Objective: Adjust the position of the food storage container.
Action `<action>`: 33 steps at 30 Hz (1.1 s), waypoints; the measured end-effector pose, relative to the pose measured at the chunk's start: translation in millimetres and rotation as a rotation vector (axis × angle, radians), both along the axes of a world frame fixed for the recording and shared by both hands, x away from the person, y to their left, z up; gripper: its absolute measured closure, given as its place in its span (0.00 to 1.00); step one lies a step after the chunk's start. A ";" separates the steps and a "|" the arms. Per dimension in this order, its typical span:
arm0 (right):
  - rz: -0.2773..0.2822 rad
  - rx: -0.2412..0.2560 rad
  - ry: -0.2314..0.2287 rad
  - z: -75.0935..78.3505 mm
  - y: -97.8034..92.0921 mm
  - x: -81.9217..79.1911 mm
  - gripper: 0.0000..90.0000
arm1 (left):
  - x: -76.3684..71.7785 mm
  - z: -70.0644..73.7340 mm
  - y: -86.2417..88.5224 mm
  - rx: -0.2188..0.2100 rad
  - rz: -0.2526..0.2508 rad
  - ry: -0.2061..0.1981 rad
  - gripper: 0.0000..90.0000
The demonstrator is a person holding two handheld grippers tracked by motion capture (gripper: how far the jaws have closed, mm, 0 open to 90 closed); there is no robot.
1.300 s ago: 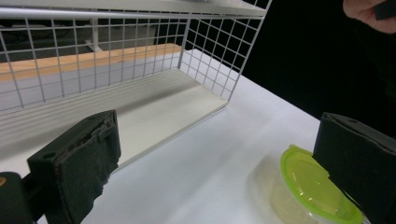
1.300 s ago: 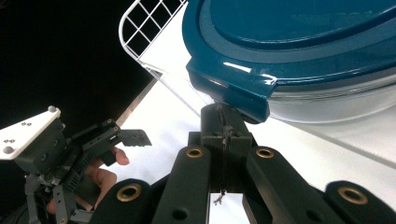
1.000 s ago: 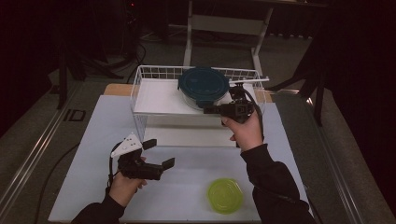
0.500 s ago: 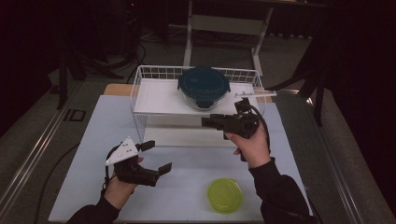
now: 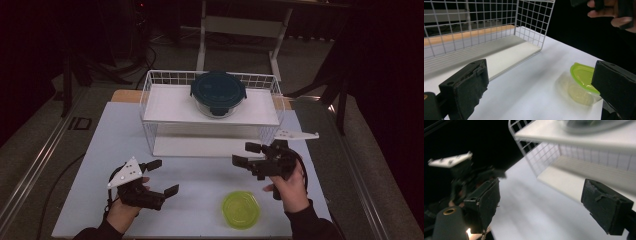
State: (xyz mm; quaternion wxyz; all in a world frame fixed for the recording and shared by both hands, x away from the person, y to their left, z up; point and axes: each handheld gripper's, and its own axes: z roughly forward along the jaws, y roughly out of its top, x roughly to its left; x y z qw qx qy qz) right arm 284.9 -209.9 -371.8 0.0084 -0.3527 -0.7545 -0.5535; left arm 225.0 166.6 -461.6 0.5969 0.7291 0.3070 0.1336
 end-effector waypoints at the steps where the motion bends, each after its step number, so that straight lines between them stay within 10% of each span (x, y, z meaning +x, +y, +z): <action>1: 0.004 -0.007 0.005 -2.7 -2.7 -4.7 0.17 | 0.0 0.0 0.0 0.000 0.000 0.000 0.01; 11: 0.089 -0.036 0.073 -29.3 -17.5 -41.7 0.23 | -0.7 -2.9 -2.5 -0.002 -0.007 -0.013 0.01; 23: 0.061 -0.140 0.111 -64.8 -53.1 -70.5 0.82 | 0.3 -4.1 -2.5 -0.003 -0.005 -0.013 0.01; 33: 0.045 -0.211 0.172 -91.1 -76.7 -74.7 1.00 | -0.1 -5.4 -4.2 0.001 -0.014 -0.018 0.01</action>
